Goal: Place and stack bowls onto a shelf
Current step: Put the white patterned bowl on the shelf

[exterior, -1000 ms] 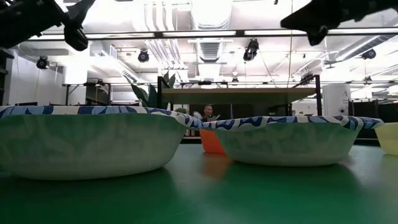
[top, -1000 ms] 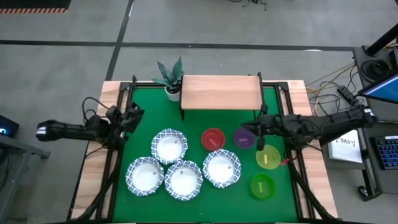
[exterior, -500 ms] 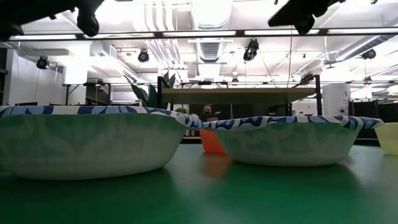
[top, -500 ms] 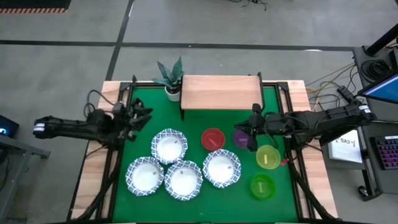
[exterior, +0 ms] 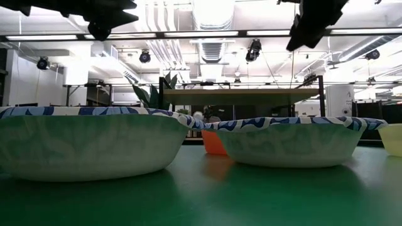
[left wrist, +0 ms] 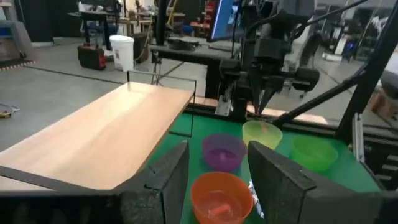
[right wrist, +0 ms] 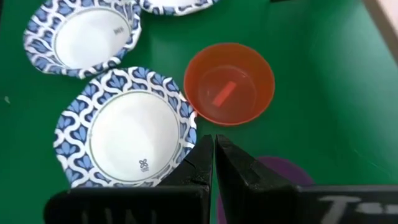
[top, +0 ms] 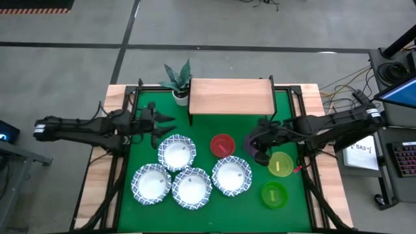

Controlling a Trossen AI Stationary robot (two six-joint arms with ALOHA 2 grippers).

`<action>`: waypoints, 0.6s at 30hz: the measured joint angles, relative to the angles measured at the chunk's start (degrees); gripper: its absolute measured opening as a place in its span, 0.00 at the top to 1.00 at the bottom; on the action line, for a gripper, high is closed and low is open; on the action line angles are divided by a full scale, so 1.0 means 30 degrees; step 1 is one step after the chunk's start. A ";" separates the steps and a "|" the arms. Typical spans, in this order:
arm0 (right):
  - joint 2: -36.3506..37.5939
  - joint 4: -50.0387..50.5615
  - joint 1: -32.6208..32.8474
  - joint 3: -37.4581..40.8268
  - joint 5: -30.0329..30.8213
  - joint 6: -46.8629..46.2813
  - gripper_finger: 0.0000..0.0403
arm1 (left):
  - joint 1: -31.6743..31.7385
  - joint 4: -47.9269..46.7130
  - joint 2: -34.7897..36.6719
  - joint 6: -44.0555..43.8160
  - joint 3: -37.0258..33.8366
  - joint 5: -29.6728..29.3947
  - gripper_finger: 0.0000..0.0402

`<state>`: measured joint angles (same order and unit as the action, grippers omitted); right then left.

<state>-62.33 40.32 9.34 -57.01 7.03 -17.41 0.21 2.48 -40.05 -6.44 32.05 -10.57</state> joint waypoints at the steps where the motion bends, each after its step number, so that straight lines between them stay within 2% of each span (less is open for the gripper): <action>1: -0.0293 -0.0047 0.0000 -0.0033 0.0000 -0.0006 0.98 | 0.0000 0.0007 -0.0191 0.0001 0.0030 -0.0009 0.63; 8: -0.2645 -0.0816 0.0000 -0.0828 0.0007 0.0159 0.98 | 0.0000 0.0006 -0.1092 0.0015 0.0030 -0.1308 0.63; 14: -0.4860 -0.0058 0.0044 -0.2887 0.0007 0.0297 0.97 | 0.0000 0.0000 -0.1187 0.0955 0.0030 -0.1864 0.63; 18: -0.6107 0.1041 0.0051 -0.4422 -0.0442 0.0533 0.92 | 0.0000 0.0019 -0.1078 0.1623 0.0030 -0.1871 0.63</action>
<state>-80.66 43.45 9.50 -70.27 5.70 -15.81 0.21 2.54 -43.29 -1.57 32.14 -16.19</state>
